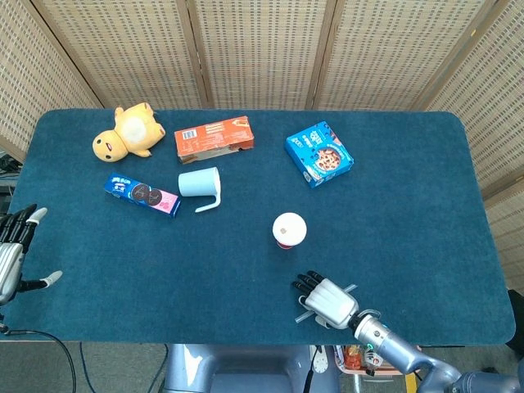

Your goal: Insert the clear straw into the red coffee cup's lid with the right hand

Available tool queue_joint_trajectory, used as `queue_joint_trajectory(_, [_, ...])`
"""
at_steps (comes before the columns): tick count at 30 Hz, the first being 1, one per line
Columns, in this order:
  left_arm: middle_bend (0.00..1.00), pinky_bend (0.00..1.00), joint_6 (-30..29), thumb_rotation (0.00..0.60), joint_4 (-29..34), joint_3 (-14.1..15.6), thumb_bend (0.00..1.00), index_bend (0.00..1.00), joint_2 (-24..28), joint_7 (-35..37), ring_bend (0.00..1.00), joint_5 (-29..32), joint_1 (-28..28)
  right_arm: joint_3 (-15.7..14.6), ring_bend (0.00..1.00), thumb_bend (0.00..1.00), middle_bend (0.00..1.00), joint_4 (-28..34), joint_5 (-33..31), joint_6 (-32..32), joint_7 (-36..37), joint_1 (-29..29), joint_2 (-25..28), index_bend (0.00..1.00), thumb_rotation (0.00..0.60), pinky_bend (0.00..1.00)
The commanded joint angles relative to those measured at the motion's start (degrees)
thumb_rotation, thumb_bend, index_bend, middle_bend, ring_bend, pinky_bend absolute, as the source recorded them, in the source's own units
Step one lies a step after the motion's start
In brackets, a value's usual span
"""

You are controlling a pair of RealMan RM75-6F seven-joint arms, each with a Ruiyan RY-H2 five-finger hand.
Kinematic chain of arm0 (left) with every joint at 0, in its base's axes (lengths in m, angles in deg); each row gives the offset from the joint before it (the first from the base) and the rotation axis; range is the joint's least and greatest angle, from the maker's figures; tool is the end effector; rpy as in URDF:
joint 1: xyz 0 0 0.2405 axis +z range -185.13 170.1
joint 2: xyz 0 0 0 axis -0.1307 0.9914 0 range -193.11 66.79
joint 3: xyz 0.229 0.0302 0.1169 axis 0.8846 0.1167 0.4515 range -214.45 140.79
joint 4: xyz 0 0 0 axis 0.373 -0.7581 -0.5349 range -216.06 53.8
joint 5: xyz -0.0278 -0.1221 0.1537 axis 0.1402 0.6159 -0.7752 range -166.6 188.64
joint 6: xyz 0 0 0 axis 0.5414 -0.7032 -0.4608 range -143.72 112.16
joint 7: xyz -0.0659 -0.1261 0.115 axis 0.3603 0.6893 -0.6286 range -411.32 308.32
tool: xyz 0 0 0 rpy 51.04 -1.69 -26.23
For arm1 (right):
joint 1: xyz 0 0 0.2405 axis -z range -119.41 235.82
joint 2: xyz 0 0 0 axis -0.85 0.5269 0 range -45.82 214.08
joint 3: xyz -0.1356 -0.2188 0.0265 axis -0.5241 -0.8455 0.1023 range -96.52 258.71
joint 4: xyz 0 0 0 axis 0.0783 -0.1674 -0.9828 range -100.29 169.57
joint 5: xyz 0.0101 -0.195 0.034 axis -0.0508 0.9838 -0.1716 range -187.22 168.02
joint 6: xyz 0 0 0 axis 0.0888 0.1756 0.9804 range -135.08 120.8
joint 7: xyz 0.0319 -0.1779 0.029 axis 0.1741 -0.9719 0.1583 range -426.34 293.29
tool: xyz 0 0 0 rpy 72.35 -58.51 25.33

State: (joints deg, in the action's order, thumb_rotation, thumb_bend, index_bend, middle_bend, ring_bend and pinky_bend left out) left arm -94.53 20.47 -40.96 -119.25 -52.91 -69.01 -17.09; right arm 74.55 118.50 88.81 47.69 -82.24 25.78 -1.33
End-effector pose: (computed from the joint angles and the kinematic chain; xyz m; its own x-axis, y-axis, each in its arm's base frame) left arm -0.2883 0.2446 0.1913 0.3859 0.0635 0.9204 0.9222 0.0020 -0.3868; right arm -0.1878 -0.2525 -0.0562 0.7250 -0.2390 0.6459 -0.5620 -0.7474 0.3543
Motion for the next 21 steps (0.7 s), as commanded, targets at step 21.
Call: queue_joint_trajectory(21, [0.0,0.0,0.31,0.6,-0.09,0.06,0.1,0.0,0.04,0.19,0.0,0.01,-0.1,-0.95,0.16,0.4,0.23,-1.36,-0.96,-1.24,-0.43,-0.35,-1.17,0.6,0.6,0.2])
